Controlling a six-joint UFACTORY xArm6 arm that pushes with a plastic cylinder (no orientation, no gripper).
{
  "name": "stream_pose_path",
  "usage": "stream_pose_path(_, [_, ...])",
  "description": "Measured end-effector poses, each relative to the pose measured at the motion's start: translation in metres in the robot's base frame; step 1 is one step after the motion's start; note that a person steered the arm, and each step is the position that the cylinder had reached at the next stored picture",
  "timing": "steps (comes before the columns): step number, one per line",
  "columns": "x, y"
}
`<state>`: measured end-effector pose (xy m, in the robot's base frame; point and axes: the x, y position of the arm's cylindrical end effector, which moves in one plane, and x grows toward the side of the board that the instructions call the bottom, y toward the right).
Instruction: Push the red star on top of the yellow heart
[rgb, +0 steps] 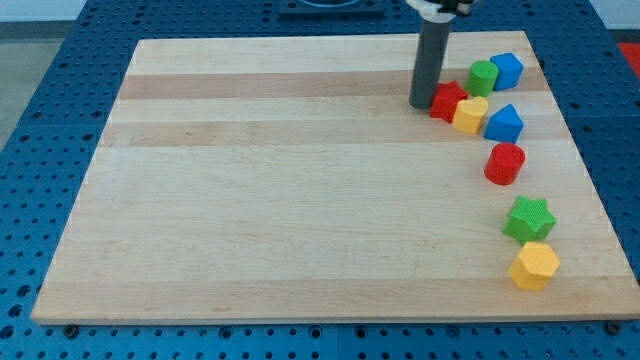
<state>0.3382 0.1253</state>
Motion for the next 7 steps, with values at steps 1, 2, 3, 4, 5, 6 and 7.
stream_pose_path(1, [0.0, 0.008])
stream_pose_path(2, [0.0, 0.029])
stream_pose_path(3, [0.0, 0.035])
stream_pose_path(4, [0.0, 0.045])
stream_pose_path(5, [0.0, 0.047])
stream_pose_path(6, [0.0, 0.053])
stream_pose_path(7, [0.0, 0.051])
